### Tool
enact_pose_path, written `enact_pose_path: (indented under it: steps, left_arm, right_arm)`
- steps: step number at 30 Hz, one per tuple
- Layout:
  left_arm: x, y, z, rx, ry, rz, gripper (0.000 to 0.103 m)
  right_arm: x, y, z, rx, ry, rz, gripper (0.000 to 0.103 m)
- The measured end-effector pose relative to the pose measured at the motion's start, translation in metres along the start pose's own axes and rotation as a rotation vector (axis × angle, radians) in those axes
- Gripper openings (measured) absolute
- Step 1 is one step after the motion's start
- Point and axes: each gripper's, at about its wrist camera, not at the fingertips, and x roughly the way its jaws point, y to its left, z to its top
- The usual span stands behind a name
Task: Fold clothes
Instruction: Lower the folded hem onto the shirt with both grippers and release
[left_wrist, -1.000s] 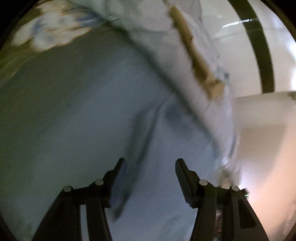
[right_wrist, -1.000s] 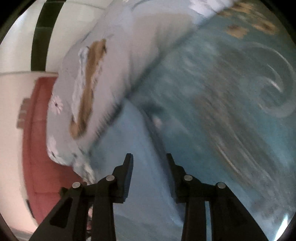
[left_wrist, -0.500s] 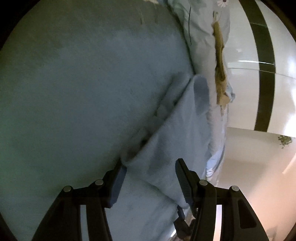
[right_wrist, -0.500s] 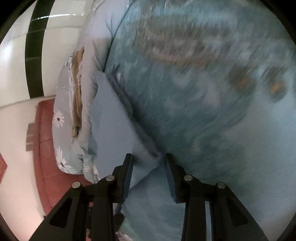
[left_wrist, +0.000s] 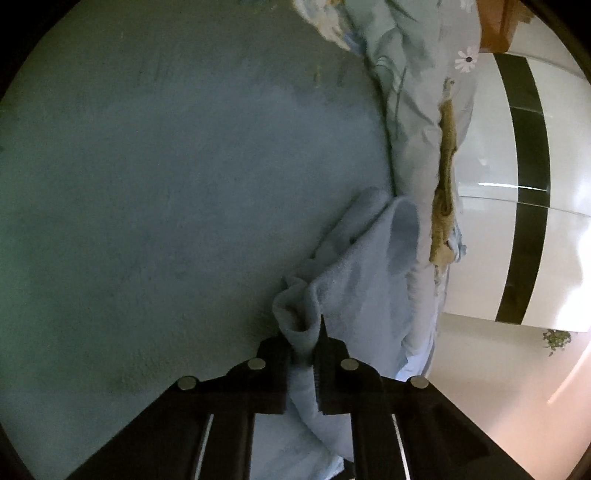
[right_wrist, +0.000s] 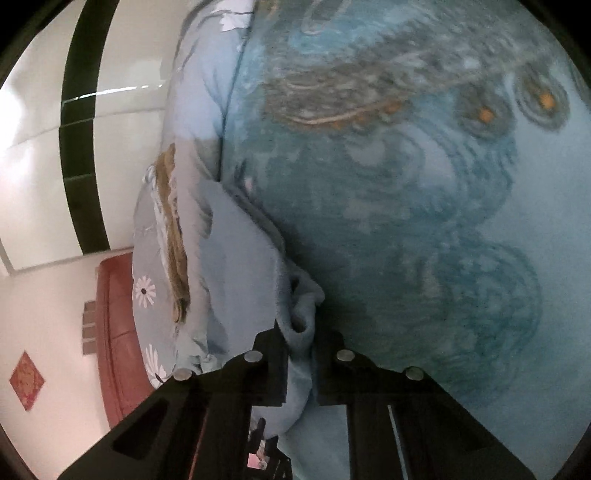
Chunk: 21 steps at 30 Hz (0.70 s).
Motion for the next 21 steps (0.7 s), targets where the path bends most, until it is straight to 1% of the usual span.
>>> enact_pose_path:
  steps: [4, 8, 9, 11, 13, 15, 17, 18, 19, 21]
  left_arm:
    - [-0.018, -0.005, -0.017, 0.015, -0.013, -0.005, 0.007]
    - [-0.056, 0.010, -0.039, 0.053, -0.001, 0.007, 0.007]
    - [-0.073, 0.020, -0.043, 0.052, 0.006, 0.009, 0.007]
    - [-0.081, 0.021, -0.051, 0.061, 0.014, 0.026, 0.007]
    - [-0.099, 0.035, -0.064, 0.078, 0.020, 0.045, 0.007]
    - [-0.107, 0.048, -0.068, 0.075, 0.036, 0.061, 0.007]
    - [-0.114, 0.061, -0.071, 0.050, 0.051, 0.059, 0.007]
    - [-0.126, 0.069, -0.077, 0.043, 0.058, 0.050, 0.007]
    - [-0.123, 0.064, -0.074, 0.043, 0.068, 0.042, 0.007]
    - [-0.110, 0.052, -0.067, 0.060, 0.093, 0.050, 0.008]
  right_arm:
    - [-0.015, 0.009, -0.008, -0.013, 0.005, 0.030, 0.008]
    - [-0.037, 0.004, -0.029, -0.027, 0.011, 0.033, 0.008]
    - [-0.044, -0.001, -0.035, -0.031, 0.015, 0.026, 0.008]
    - [-0.054, -0.005, -0.049, -0.044, 0.022, 0.008, 0.008]
    - [-0.074, -0.017, -0.068, -0.069, 0.043, -0.028, 0.008]
    - [-0.089, -0.031, -0.084, -0.087, 0.055, -0.053, 0.008]
    - [-0.094, -0.044, -0.092, -0.076, 0.063, -0.070, 0.008]
    - [-0.095, -0.048, -0.094, -0.062, 0.064, -0.072, 0.008]
    - [-0.095, -0.053, -0.096, -0.048, 0.064, -0.073, 0.008]
    - [-0.096, -0.059, -0.098, -0.037, 0.059, -0.077, 0.008]
